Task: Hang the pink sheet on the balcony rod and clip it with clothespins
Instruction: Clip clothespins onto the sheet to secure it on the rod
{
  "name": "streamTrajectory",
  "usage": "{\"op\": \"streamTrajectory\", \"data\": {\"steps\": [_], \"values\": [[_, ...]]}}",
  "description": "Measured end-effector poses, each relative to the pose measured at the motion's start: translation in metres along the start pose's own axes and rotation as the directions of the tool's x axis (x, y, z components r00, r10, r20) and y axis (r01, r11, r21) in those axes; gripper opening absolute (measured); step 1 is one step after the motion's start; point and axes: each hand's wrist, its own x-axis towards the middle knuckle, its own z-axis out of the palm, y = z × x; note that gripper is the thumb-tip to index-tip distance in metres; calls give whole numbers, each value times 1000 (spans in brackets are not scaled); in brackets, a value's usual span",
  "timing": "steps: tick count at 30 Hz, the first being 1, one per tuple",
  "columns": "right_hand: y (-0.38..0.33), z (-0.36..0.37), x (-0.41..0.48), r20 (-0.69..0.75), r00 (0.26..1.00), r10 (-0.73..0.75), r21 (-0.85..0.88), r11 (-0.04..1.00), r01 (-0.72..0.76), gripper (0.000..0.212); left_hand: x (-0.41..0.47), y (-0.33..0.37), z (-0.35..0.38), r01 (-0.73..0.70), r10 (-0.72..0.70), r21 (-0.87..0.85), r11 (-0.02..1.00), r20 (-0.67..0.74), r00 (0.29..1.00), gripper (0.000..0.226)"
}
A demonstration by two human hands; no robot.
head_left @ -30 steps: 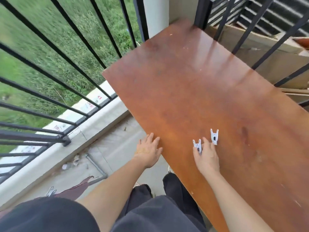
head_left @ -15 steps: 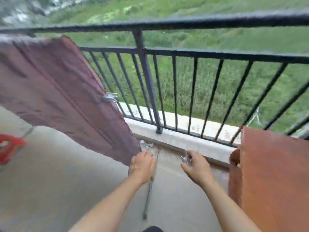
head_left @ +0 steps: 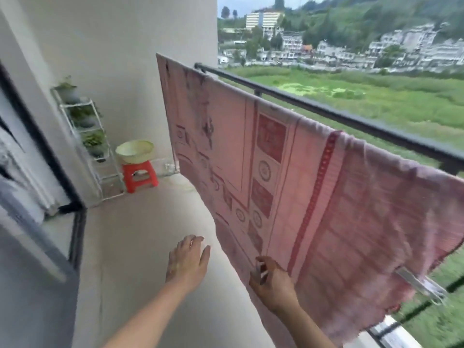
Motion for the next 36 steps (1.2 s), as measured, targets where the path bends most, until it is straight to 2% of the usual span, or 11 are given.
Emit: {"op": "streamTrajectory", "data": {"steps": [4,9,12,16,21,28,32,36], "values": [[-40,35,71,53,996,-69,87,994,64,37,54,-36,-17,56,-56,18,998,-22,998,47],[-72,95,185,19,994,-104,186,978,99,25,144,-82,-17,128,-129,53,990,24,991,57],[-89,136,274,33,990,-136,222,967,126,27,215,-111,-20,175,-178,72,982,33,983,59],[-128,169,381,122,986,-116,289,954,77,33,292,-151,-39,281,-283,57,958,25,959,63],[-203,195,509,136,971,-198,284,946,153,37,393,-204,-75,320,-314,111,941,-66,947,65],[-290,259,632,177,916,-360,260,915,309,38,509,-285,-76,415,-408,51,908,-112,906,66],[-333,308,715,170,917,-362,274,911,309,39,603,-342,-68,423,-417,33,906,-108,902,69],[-386,347,807,162,929,-332,208,932,296,34,704,-399,-77,391,-386,39,919,-98,917,72]]}}
